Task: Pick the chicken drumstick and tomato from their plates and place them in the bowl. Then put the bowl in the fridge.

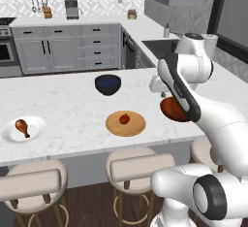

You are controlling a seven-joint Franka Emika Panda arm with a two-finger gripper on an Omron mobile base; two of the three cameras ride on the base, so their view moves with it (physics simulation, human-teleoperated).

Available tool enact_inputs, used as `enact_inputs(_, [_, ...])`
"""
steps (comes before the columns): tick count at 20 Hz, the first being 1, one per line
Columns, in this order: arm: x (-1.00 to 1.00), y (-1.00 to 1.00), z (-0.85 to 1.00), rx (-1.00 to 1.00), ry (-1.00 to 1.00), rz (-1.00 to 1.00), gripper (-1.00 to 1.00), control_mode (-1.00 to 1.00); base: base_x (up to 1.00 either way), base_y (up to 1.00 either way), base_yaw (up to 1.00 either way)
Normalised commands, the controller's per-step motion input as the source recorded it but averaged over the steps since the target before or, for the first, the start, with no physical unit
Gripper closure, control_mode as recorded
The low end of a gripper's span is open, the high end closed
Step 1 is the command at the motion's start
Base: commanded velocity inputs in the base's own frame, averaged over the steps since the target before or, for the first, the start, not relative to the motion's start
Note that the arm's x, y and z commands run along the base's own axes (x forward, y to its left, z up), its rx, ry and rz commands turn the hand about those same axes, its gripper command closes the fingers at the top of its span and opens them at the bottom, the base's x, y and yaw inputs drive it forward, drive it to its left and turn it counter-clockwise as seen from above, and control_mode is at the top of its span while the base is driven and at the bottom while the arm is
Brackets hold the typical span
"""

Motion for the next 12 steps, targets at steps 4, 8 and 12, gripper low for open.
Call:
enact_inputs(4, [-0.32,0.11,-0.07,0.02,0.00,0.00,-1.00,-1.00,0.00,0.00,0.00])
enact_inputs(8, [-0.28,0.45,-0.30,0.00,0.00,-0.01,-1.00,-1.00,0.00,0.00,0.00])
enact_inputs(12, [0.13,0.63,-0.37,0.00,0.05,-0.06,-1.00,-1.00,0.00,0.00,0.00])
